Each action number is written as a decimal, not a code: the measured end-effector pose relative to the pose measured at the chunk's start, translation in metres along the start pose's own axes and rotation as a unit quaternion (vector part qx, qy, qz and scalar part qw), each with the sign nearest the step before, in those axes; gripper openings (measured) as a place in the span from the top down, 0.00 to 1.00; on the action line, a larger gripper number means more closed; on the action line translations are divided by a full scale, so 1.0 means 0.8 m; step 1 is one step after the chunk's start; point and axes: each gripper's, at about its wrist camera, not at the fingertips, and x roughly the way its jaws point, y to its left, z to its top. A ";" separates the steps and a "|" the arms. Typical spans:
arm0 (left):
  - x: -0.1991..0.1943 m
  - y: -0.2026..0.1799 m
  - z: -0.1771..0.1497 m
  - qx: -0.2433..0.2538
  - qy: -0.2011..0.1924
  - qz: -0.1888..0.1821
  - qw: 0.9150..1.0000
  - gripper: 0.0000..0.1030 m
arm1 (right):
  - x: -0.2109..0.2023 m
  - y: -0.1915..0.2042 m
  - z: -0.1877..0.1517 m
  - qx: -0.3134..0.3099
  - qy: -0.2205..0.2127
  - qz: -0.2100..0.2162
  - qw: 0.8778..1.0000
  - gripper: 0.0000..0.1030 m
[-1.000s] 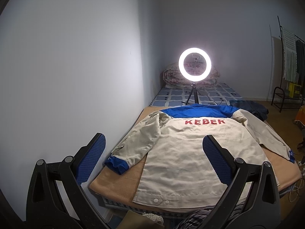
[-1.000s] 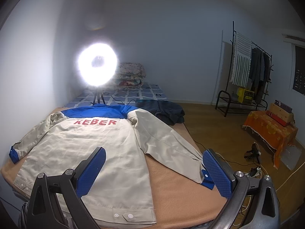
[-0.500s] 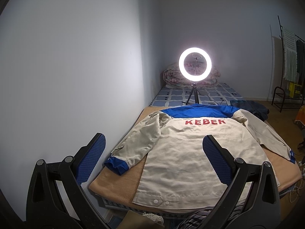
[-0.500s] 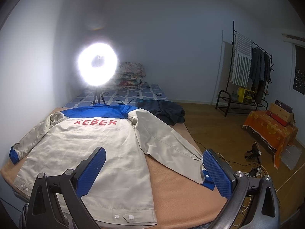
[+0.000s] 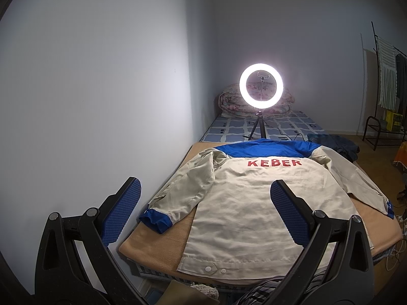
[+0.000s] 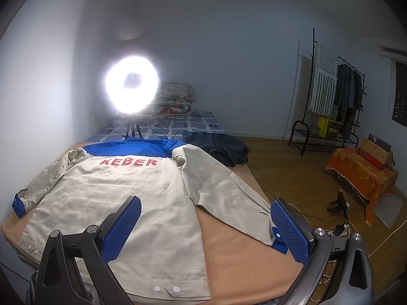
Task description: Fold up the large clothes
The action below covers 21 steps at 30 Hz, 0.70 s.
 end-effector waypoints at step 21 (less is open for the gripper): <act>0.005 0.002 0.001 0.000 0.001 0.002 1.000 0.00 | 0.006 0.019 0.002 -0.013 -0.003 0.007 1.000 0.00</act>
